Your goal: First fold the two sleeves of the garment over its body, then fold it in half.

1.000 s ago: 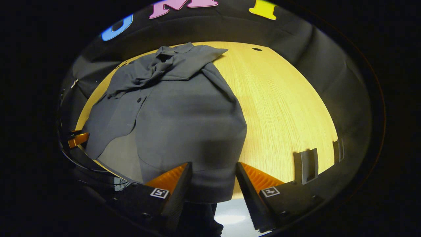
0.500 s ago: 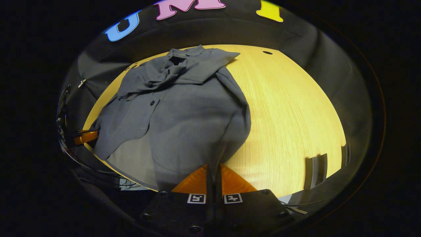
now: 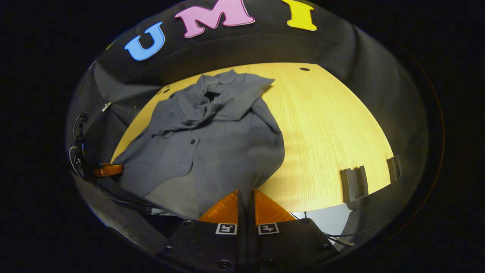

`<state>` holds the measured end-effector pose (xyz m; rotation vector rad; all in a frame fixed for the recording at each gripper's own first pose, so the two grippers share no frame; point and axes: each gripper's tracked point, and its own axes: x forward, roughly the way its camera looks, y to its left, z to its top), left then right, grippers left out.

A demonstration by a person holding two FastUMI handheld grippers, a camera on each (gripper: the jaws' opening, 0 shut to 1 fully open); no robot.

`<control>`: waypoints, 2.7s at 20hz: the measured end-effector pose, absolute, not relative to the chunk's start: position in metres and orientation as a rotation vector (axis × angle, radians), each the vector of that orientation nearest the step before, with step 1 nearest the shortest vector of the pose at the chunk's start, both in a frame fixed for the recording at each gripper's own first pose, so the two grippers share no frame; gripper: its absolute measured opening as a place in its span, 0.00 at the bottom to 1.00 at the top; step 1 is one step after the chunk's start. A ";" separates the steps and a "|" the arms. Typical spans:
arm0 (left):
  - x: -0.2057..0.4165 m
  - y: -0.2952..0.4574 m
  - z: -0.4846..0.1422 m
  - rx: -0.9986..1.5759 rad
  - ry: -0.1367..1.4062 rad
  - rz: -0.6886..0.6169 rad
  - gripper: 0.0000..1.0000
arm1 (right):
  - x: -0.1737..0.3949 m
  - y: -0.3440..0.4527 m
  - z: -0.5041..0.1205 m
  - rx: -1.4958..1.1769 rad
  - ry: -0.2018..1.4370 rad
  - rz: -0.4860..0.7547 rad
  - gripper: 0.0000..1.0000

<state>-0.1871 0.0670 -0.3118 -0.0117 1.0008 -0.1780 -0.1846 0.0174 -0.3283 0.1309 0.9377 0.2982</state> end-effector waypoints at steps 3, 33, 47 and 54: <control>-0.147 0.061 -0.269 -0.063 0.895 -0.169 0.05 | -0.146 0.025 -0.291 0.158 0.829 0.300 0.05; 0.200 0.078 -0.278 0.003 0.589 -0.008 0.05 | 0.195 0.060 -0.301 0.218 0.536 0.256 0.05; 0.228 0.082 -0.385 0.086 0.791 0.040 0.05 | 0.234 0.072 -0.412 0.164 0.715 0.249 0.05; 0.228 0.085 -0.390 0.098 0.794 0.047 0.11 | 0.233 0.066 -0.417 0.169 0.741 0.218 0.26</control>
